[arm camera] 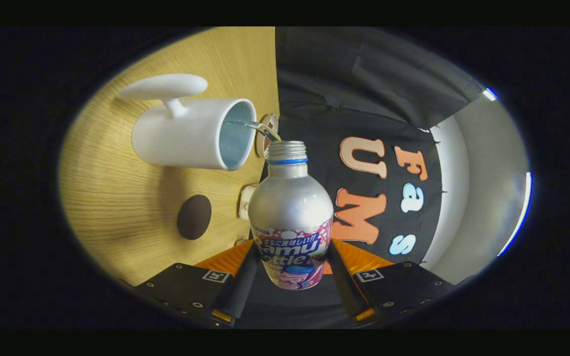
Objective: Take the bottle from table, then pour the juice into the cup, finally place the bottle on the coaster
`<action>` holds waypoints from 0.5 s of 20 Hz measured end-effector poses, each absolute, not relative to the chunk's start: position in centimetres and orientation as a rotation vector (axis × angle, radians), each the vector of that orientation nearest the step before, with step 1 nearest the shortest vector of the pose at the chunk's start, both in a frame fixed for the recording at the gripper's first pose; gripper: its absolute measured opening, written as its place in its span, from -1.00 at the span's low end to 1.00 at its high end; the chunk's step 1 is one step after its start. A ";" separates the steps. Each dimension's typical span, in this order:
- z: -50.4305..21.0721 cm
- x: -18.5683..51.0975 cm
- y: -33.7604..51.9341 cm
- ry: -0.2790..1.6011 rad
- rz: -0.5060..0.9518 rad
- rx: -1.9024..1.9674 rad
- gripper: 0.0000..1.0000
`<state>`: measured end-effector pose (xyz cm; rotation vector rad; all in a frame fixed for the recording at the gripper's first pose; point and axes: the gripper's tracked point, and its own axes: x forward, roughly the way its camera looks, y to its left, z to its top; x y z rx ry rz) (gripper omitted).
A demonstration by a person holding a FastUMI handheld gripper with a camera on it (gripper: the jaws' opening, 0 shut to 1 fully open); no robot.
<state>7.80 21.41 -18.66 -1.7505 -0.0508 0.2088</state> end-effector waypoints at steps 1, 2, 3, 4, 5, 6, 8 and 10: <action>-18.7 7.8 21.3 -0.049 0.209 -1.757 0.53; -18.6 8.0 21.2 -0.049 0.208 -1.763 0.53; -18.6 8.1 21.1 -0.050 0.205 -1.772 0.53; -18.4 8.1 21.0 -0.056 0.204 -1.788 0.53; -18.2 8.0 21.0 -0.064 0.201 -1.807 0.53; -18.1 7.9 20.9 -0.069 0.201 -1.818 0.53; -18.1 7.9 20.7 -0.065 0.200 -1.817 0.53; -17.7 8.1 20.7 -0.067 0.194 -1.820 0.52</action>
